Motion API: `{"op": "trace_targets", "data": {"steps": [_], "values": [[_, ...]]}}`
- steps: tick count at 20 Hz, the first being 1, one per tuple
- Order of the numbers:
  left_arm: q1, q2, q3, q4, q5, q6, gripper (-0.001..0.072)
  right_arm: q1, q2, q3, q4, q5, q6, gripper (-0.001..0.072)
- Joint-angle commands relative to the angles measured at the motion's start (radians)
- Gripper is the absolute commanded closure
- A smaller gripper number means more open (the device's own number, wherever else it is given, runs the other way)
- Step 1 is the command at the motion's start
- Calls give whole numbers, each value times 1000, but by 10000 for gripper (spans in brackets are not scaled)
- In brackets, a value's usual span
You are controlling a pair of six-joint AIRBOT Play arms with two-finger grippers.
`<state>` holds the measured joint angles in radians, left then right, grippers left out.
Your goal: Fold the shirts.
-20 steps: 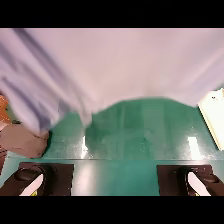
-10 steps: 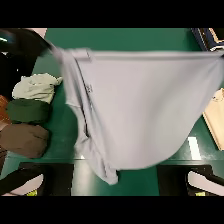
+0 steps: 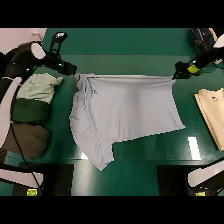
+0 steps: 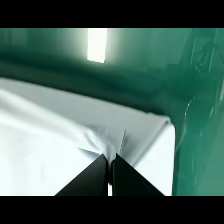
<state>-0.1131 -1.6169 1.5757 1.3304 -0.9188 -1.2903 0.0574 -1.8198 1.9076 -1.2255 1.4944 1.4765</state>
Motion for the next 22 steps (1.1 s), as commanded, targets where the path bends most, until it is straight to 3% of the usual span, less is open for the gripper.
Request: {"op": "trace_targets", "data": {"steps": [1, 3, 4, 5, 6, 8, 10, 13, 18, 22], "values": [[16, -51, -2, -3, 200, 40, 689, 7, -77, 32, 4, -177, 1, 696], [28, -50, 1, -3, 230, 20, 687, 7, -80, 57, 3, -226, 1, 674], [41, -50, 9, -4, 209, -5, 568, 7, -80, 67, 4, -240, 1, 420], [53, -50, 18, -3, 185, -37, 329, 7, -80, 80, 3, -237, 1, 181], [69, -50, 31, -3, 146, -68, 204, 2, -80, 95, 2, -223, 1, 183], [111, -43, 58, -3, 50, -101, 202, -8, -70, 121, 2, -171, 12, 260], [163, -18, 73, -6, -85, -157, 202, -23, -12, 60, 1, -142, 3, 266], [206, 55, 10, -6, -229, -175, 203, -35, 135, -143, 0, -144, -31, 267], [206, 390, -486, -56, -238, -180, 202, -44, 406, -509, 3, -167, -76, 264], [206, 655, -874, -247, -294, -177, 202, -44, 533, -640, 4, -177, -76, 263]]}}
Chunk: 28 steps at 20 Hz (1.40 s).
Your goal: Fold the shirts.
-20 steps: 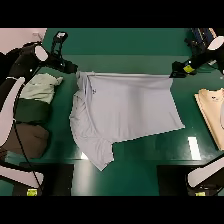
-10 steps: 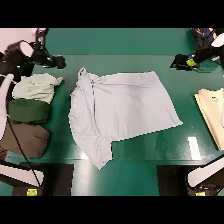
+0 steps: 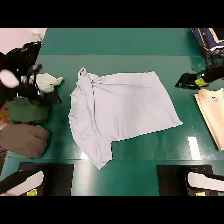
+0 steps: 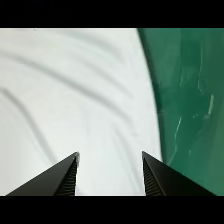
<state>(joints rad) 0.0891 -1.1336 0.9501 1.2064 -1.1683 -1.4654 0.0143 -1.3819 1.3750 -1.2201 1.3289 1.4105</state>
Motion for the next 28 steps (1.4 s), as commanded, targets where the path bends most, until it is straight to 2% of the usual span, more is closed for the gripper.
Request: {"op": "trace_targets", "data": {"steps": [1, 6, 9, 14, 21, 24, 25, 27, 28], "values": [[4, 219, -310, -147, -52, -2, 202, -1, 117, -126, -2, -16, -10, 263], [4, 301, -493, -187, -58, -22, 202, -1, 179, -140, -1, -20, -10, 263], [4, 301, -544, -312, 34, 53, 202, -1, 189, -140, 1, -17, -10, 263], [4, 301, -611, -319, 85, 64, 202, -1, 189, -140, 81, -20, -10, 263], [1, 271, -616, -399, 130, 112, 204, -1, 189, -140, 102, -16, -9, 263], [-125, 226, -615, -402, 179, 111, 205, -1, 189, -140, 101, -13, -8, 263], [-172, 219, -615, -405, 210, 103, 277, -5, 189, -140, 100, -6, -8, 263], [-200, 219, -607, -414, 235, 101, 574, -36, 189, -140, 92, 36, -8, 263], [-200, 219, -595, -410, 232, 103, 674, -70, 189, -148, 92, 62, -9, 263]]}}
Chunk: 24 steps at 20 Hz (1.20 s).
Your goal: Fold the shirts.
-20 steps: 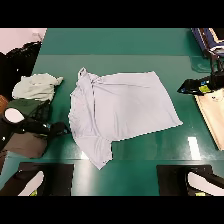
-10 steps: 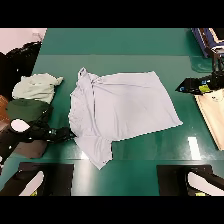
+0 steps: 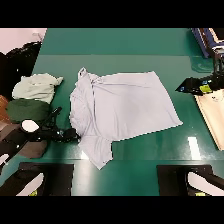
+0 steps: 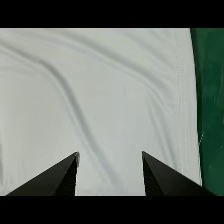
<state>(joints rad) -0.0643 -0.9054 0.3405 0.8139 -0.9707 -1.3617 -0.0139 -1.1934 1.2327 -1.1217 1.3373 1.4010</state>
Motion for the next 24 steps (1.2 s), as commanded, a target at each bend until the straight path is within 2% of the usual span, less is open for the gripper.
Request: {"op": "trace_targets", "data": {"steps": [1, 6, 9, 13, 17, 19, 21, 22, 24], "values": [[-47, -10, 34, -12, 27, 0, 689, -85, 10, -34, -6, 74, 0, 263], [-47, -10, 185, 26, 32, 0, 689, -356, 79, -352, -74, 84, -14, 259], [-43, -10, 252, 65, 63, -2, 689, -461, 79, -517, -9, 7, -42, 260], [-43, -10, 269, 81, 63, -3, 689, -478, 47, -622, 135, -90, -86, 261], [-43, -10, 269, 81, 39, -3, 689, -405, -39, -611, 221, -154, -104, 265], [-43, -10, 269, 81, 29, -3, 689, -358, -60, -587, 222, -176, -104, 304], [-43, -10, 269, 81, 18, -3, 689, -322, -63, -563, 220, -198, -104, 514], [-43, -10, 270, 81, 8, -4, 688, -305, -55, -552, 214, -207, -105, 673], [-43, -10, 299, 85, -10, -13, 689, -283, -13, -521, 205, -218, -104, 696]]}}
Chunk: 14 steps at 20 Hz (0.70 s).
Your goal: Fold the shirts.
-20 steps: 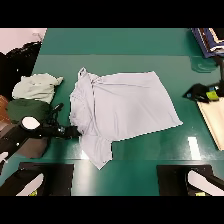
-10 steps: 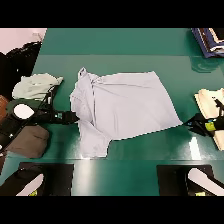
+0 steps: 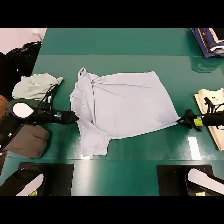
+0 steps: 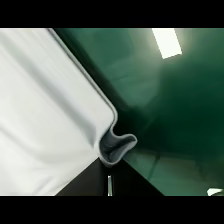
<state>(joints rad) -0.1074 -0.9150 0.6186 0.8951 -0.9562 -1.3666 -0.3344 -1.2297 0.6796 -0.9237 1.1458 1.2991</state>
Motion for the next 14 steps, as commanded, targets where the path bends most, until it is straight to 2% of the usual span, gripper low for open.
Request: {"op": "trace_targets", "data": {"steps": [1, 3, 7, 11, 14], "values": [[0, 0, 59, 11, -37, -22, 689, 38, 63, 63, 9, -26, -2, 696], [0, 0, 201, 50, -85, -22, 689, 37, 156, 164, 16, -16, -2, 697], [0, 1, 644, 124, -182, -22, 689, 37, 340, 489, 15, -21, 1, 697], [0, 1, 1101, 176, -190, -21, 689, 37, 446, 819, 4, -21, 1, 697], [0, 1, 1365, 177, -208, -26, 689, 37, 498, 975, -33, -20, 2, 697]]}}
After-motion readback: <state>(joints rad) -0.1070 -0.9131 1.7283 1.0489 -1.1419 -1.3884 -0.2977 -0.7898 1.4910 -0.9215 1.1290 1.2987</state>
